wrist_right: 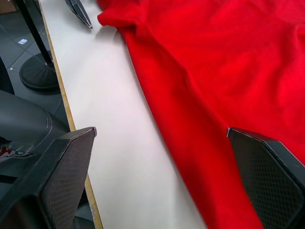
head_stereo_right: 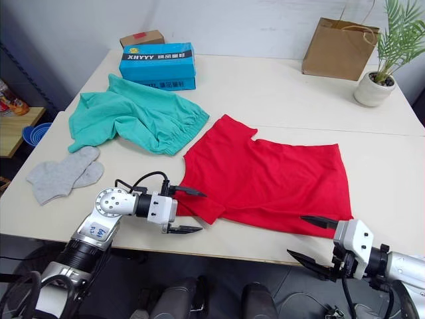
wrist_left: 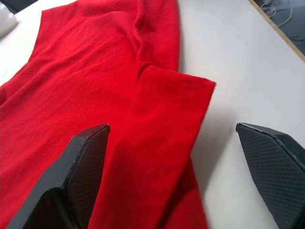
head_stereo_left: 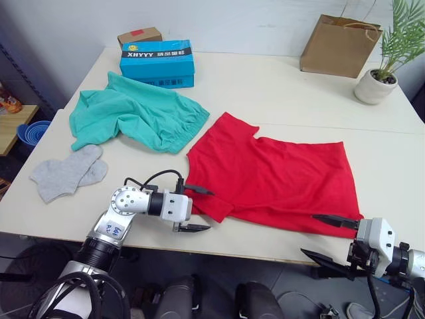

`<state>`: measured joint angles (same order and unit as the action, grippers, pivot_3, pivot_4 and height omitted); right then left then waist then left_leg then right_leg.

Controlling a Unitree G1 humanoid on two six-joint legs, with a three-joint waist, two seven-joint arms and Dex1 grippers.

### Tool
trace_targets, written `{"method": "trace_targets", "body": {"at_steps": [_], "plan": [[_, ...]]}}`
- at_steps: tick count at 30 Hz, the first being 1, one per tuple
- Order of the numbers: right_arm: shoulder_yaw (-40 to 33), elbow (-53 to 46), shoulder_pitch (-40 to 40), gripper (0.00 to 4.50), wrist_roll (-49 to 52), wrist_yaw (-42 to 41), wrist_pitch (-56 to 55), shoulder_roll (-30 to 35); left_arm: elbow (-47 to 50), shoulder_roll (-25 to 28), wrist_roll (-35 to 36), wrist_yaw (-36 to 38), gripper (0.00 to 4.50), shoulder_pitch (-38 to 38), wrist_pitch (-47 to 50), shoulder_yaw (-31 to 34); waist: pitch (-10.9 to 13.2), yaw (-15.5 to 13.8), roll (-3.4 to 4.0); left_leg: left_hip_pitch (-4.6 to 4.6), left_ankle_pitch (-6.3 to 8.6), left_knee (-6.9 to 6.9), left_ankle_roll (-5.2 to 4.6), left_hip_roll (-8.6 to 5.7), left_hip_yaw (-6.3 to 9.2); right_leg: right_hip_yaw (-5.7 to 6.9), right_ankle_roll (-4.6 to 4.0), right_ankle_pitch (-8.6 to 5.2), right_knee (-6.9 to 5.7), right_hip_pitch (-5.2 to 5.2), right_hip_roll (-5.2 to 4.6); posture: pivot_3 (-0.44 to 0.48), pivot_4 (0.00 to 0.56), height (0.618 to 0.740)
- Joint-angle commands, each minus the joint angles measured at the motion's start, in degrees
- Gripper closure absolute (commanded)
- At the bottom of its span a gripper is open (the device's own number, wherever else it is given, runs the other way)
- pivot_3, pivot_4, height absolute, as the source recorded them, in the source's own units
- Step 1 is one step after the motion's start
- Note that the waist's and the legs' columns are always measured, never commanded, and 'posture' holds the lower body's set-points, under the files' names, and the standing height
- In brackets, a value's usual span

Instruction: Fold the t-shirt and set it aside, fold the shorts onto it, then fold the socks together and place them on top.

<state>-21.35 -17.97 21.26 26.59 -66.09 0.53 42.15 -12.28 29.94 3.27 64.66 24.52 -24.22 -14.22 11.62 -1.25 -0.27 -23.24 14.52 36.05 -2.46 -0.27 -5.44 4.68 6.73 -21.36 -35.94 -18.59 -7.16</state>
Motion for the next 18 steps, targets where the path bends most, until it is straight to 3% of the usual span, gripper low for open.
{"method": "trace_targets", "body": {"at_steps": [1, 11, 18], "plan": [[-0.9, -2.0, 0.5, 0.00, 1.0, 0.4, 0.0, 0.5, -0.2, -0.7, 0.7, -0.8, 1.19, 0.9, -0.6, 0.1, 0.0, -0.1, 0.00, 0.00, -0.01, 0.00, -0.01, 0.00, 0.02, 0.03, 0.00, 0.00, 0.00, 0.00, 0.00, 0.000, 0.150, 0.740], [-2.5, -3.9, 2.8, 0.00, 2.0, 2.9, 0.9, -0.2, 2.0, -2.2, 7.7, 0.8, 4.45, 0.4, 6.8, 2.0, 0.0, -0.1, 0.00, 0.00, -0.01, 0.03, -0.02, 0.00, 0.04, 0.05, 0.01, 0.00, 0.00, 0.04, -0.01, 0.000, 0.150, 0.740], [-2.9, -5.6, 4.1, 0.00, 3.4, 4.0, 2.5, 0.0, 5.5, -2.1, 15.8, 2.5, 4.48, 1.2, 20.3, 4.5, 0.0, 0.0, 0.00, 0.00, -0.02, 0.06, -0.04, 0.00, 0.04, 0.04, 0.01, 0.00, 0.00, 0.06, -0.01, 0.000, 0.150, 0.740]]}}
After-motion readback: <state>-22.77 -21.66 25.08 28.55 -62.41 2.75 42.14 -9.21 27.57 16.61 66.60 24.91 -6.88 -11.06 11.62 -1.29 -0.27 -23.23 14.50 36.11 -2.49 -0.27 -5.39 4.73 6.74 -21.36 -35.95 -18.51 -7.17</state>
